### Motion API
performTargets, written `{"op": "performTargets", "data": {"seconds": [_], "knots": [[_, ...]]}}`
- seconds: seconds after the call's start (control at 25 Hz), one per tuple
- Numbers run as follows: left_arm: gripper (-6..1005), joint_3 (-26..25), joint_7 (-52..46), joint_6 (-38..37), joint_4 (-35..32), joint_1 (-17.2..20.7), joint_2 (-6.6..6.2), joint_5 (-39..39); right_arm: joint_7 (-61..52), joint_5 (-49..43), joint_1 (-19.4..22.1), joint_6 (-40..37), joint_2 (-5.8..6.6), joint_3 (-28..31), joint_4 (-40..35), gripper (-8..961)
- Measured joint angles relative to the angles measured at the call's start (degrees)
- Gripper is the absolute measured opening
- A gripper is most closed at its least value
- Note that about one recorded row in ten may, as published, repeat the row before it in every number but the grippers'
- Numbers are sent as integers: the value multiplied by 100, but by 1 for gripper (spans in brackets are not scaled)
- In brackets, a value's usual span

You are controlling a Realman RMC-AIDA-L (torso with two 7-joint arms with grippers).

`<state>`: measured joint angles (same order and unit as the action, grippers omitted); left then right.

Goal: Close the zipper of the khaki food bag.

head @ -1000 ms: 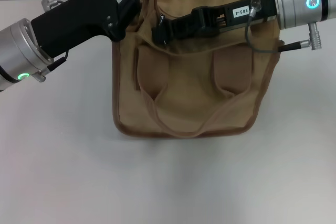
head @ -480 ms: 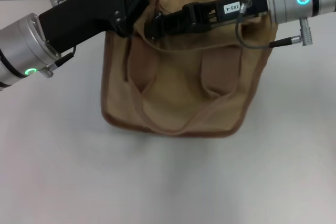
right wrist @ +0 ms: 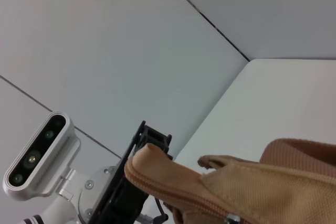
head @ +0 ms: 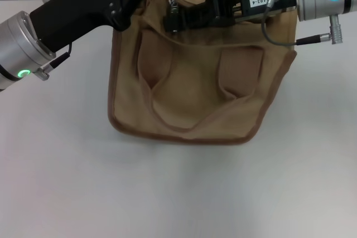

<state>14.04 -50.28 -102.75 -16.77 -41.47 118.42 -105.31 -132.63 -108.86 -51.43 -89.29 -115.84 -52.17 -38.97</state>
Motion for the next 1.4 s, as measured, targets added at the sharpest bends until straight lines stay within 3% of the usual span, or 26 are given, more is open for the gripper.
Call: {"op": "performTargets", "data": {"seconds": [0.84,1.08,1.24,1.4], "knots": [[64,16,-8,-22,20,6,6,1,427,6,74,-19,-52,-8,-84,75],[66,-18,-8,5,6,51,0,9,416,13,409,-149,-52,19,-539,23],[67,-33,-15,72,-11,94,-17,102,386,18,810,-262,14,252,-878,21],[68,-33,-17,108,-36,144,-67,171,385,-7,1162,-392,200,778,-925,17]]}}
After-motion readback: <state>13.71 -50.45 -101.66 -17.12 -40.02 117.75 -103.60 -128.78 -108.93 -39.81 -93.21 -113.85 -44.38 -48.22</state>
